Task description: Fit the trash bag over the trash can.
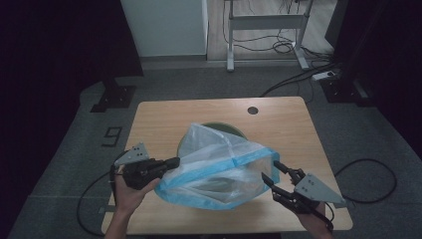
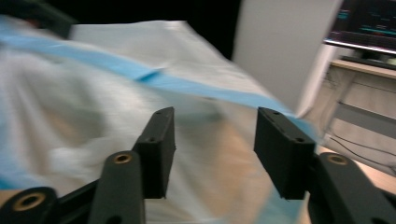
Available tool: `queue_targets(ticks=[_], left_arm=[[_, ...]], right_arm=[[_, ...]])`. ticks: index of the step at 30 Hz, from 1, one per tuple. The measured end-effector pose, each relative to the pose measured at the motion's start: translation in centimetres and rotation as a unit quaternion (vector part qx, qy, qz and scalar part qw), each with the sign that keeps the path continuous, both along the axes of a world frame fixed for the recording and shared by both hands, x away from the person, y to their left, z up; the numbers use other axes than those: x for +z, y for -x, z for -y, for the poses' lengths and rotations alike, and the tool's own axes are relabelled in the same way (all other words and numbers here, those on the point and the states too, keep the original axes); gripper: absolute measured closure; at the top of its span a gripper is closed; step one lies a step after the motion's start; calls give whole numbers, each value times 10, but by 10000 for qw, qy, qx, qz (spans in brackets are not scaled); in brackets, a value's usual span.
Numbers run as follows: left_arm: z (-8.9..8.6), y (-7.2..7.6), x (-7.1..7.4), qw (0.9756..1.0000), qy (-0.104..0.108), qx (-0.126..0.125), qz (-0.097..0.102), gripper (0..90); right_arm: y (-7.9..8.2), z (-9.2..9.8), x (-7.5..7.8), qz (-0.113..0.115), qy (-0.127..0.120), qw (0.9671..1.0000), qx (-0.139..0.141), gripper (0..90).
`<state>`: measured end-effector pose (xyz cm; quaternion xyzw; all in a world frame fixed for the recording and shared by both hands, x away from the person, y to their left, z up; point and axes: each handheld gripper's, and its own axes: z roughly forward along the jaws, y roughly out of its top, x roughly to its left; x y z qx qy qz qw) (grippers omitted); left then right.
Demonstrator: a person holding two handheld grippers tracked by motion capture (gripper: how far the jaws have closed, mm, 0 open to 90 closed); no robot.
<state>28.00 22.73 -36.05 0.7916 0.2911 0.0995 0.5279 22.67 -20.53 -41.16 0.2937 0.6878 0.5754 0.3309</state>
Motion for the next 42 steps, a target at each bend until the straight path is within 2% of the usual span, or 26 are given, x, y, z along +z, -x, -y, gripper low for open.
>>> queue_targets(ticks=[3, 5, 7, 8, 10, 11, 12, 14, 18, 19, 22, 26, 31, 33, 36, 38, 42], left_arm=[[-3, -2, -1, 9998, 140, 87, 60, 898], [-5, -5, -1, 9996, 256, 98, 51, 899], [-7, -8, -1, 9995, 281, 149, 73, 898], [-7, -10, -2, 9993, 308, 175, 84, 898], [-10, -14, -2, 9990, 369, 231, 100, 899], [-11, -16, -1, 9988, 384, 265, 113, 898], [-12, -18, -1, 9987, 389, 318, 132, 899], [-15, -24, -1, 9980, 464, 415, 144, 899], [-20, -34, -2, 9963, 655, 543, 127, 899], [-21, -36, -2, 9958, 680, 603, 124, 899], [-23, -45, -3, 9939, 734, 816, 112, 898], [-27, -61, -7, 9917, 735, 1047, -79, 898], [-29, -79, -22, 9899, 645, 1223, -329, 898], [-30, -84, -29, 9894, 630, 1237, -416, 898], [-31, -90, -41, 9880, 627, 1276, -603, 898], [-32, -94, -49, 9869, 623, 1303, -713, 898], [-30, -99, -59, 9848, 568, 1431, -807, 898]], right_arm=[[-13, 7, -1, -55, 55, 9998, -195, 424], [-25, 10, -4, -168, 95, 9994, -288, 424], [-38, 11, -9, -280, 84, 9989, -361, 443], [-44, 12, -10, -327, 85, 9986, -410, 501], [-54, 13, -10, -479, -104, 9986, -194, 648], [-61, 13, -7, -603, -268, 9978, -72, 812], [-61, 13, -7, -603, -268, 9978, -72, 812], [-67, 13, -2, -656, -410, 9970, -86, 880], [-78, 9, 14, -512, -532, 9972, -134, 883], [-78, 9, 14, -512, -532, 9972, -134, 883], [-88, 3, 21, -550, -603, 9965, -168, 882], [-109, -7, 22, -730, -462, 9957, -325, 882], [-137, -19, 10, -1050, -354, 9925, -516, 882], [-150, -22, 0, -1227, -380, 9901, -558, 882], [-156, -24, -7, -1339, -366, 9886, -576, 882], [-160, -28, -13, -1415, -271, 9880, -560, 882], [-168, -36, -24, -1669, -117, 9848, -465, 882]])
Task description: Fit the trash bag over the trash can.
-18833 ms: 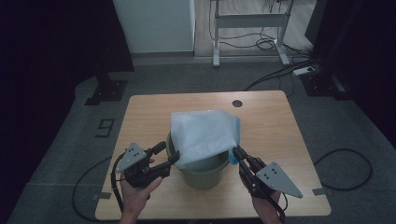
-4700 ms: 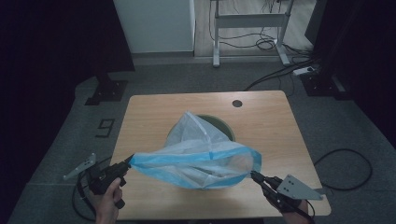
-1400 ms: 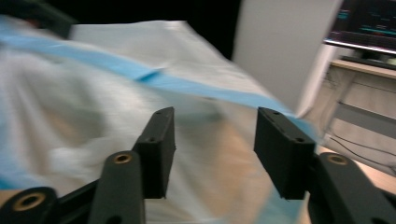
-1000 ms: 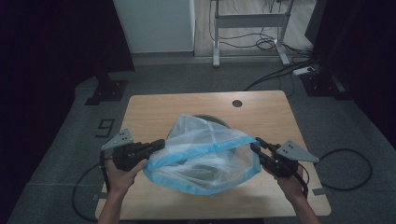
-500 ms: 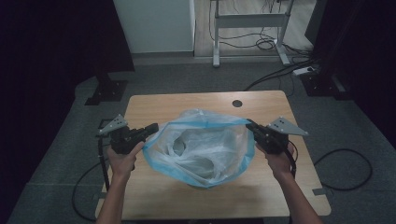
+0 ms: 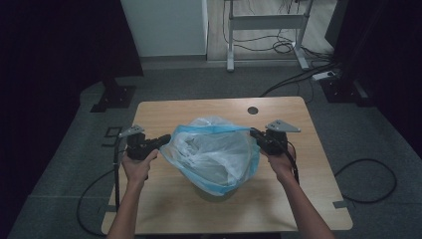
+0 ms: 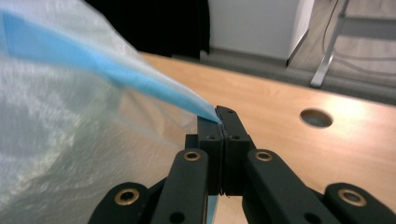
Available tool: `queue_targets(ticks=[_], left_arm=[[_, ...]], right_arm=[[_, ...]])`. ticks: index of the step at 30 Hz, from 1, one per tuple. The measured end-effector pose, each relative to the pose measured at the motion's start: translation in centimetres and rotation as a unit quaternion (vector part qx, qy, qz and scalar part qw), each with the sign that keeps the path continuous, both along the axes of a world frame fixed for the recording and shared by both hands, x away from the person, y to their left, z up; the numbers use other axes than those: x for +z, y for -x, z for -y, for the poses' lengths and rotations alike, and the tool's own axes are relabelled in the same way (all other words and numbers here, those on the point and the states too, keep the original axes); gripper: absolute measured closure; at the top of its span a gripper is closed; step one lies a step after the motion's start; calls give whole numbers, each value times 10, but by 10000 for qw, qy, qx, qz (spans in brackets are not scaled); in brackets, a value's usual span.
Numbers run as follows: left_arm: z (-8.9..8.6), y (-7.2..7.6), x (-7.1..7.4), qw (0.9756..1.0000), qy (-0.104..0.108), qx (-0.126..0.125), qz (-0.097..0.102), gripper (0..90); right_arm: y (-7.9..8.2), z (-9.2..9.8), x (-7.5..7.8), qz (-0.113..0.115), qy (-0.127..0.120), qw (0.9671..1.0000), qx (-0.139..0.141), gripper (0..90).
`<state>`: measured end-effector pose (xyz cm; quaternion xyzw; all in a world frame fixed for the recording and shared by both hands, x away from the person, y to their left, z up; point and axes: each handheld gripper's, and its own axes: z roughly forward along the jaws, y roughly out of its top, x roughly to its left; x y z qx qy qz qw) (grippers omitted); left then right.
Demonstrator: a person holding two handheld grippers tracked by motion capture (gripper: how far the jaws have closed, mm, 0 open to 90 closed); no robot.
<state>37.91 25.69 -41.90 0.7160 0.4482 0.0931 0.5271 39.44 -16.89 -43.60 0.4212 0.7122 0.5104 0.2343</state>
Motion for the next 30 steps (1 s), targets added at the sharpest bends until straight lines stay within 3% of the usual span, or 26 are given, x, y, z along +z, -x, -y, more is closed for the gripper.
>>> queue_targets(ticks=[3, 14, 19, 21, 22, 24, 30], left_arm=[[5, -5, -7, 9998, -50, 15, -188, 898], [15, -17, -25, 9965, -79, 5, -836, 898], [13, -16, -29, 9957, -121, 5, -921, 898], [11, -15, -32, 9948, -253, 61, -980, 898], [8, -14, -34, 9951, -188, 70, -967, 898], [4, -11, -36, 9959, -101, 84, -898, 898], [-6, -2, -44, 9963, 35, 9, -856, 897]], right_arm=[[-5, -6, -8, -192, 14, 9998, 94, 882], [-11, -21, -16, -443, 174, 9987, 161, 882], [-13, -24, -19, -606, 284, 9977, 141, 882], [-15, -26, -22, -701, 424, 9966, 86, 882], [-15, -25, -24, -729, 438, 9963, 77, 882], [-14, -21, -28, -727, 284, 9969, 44, 883], [-5, -10, -42, -622, 129, 9980, -4, 882]])
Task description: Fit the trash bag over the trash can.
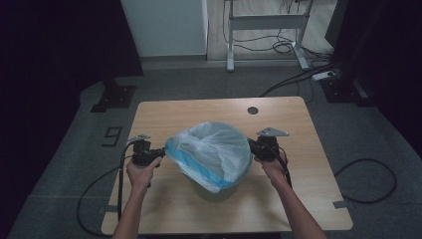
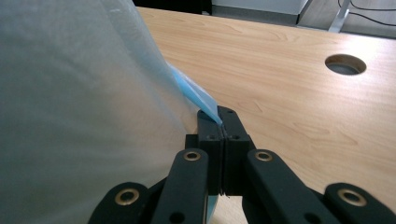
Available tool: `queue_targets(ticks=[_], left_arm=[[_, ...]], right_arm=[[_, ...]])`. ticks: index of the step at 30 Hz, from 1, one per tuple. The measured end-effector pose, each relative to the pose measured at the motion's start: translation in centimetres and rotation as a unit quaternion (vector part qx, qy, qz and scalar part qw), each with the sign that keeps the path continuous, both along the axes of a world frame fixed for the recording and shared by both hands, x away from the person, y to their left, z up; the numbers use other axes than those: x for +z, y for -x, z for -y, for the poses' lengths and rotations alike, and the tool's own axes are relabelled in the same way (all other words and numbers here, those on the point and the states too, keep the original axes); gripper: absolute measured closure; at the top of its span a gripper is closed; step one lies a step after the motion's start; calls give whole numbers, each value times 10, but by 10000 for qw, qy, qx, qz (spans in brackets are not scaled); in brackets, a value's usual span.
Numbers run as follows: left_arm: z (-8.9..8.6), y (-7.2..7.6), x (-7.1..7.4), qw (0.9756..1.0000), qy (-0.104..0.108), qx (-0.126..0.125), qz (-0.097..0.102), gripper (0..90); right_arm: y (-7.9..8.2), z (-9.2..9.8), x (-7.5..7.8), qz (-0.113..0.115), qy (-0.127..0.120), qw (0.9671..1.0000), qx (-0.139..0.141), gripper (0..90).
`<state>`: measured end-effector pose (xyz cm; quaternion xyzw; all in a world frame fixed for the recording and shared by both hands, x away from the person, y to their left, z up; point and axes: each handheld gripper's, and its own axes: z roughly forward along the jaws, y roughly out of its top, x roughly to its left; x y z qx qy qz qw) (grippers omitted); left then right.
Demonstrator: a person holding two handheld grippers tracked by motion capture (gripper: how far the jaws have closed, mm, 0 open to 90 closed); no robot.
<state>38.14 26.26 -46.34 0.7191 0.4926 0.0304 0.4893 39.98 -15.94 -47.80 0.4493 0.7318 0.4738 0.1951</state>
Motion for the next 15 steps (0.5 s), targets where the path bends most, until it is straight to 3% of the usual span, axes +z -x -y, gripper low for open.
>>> queue_targets(ticks=[4, 7, 9, 11, 15], left_arm=[[-1, 5, -3, 10000, 12, -15, 50, 897], [0, 8, -2, 9999, 11, -10, 119, 897], [0, 9, -1, 9999, -3, -4, 136, 897], [-2, 9, 0, 9999, 4, 20, 142, 897], [-5, 11, 1, 9999, -4, 38, 162, 896]], right_arm=[[8, 6, -8, 51, -137, 9999, 19, 857], [20, 13, -4, 400, -282, 9986, -212, 698], [32, 21, 3, 604, -474, 9967, -244, 656], [48, 30, 11, 828, -598, 9947, -88, 608], [78, 40, 20, 991, -667, 9923, 313, 550]])
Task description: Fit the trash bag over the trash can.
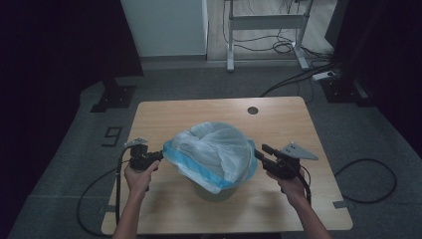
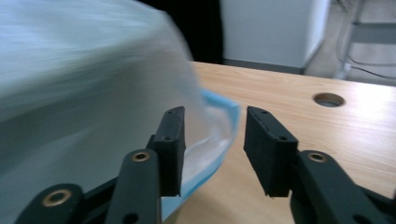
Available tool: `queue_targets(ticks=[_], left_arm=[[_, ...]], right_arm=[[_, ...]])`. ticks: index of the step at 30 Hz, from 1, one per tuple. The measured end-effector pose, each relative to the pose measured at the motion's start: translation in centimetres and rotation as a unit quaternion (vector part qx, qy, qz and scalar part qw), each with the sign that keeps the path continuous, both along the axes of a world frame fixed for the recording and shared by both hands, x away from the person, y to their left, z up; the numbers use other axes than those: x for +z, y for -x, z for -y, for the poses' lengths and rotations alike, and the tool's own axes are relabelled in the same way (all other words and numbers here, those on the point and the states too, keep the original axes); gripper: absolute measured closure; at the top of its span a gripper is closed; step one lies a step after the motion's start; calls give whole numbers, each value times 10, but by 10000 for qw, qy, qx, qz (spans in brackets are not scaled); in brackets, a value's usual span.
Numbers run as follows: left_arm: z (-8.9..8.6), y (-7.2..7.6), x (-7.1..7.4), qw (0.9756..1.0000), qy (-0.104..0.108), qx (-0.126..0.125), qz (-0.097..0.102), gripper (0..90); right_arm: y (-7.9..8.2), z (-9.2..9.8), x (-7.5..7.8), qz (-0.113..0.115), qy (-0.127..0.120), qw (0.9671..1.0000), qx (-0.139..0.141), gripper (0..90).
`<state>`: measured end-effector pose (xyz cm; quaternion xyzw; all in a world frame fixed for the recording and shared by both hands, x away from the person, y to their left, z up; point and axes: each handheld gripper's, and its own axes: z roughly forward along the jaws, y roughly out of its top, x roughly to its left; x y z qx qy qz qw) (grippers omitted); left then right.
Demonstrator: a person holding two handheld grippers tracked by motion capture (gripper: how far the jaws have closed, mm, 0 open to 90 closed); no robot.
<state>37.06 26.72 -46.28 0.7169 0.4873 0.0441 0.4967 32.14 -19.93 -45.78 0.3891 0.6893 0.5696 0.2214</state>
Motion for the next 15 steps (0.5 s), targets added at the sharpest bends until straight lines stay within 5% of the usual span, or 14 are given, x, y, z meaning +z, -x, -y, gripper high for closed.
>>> queue_targets(ticks=[5, 7, 15], left_arm=[[-2, 3, 1, 10000, 30, 24, 21, 896], [-2, 4, 2, 10000, 38, 23, 17, 896], [-1, 6, 3, 10000, 51, 30, 27, 896]], right_arm=[[49, -3, 18, 410, -95, 9973, 605, 493], [56, -5, 23, 489, -126, 9963, 701, 490], [83, -42, 51, 736, -44, 9826, 1705, 477]])
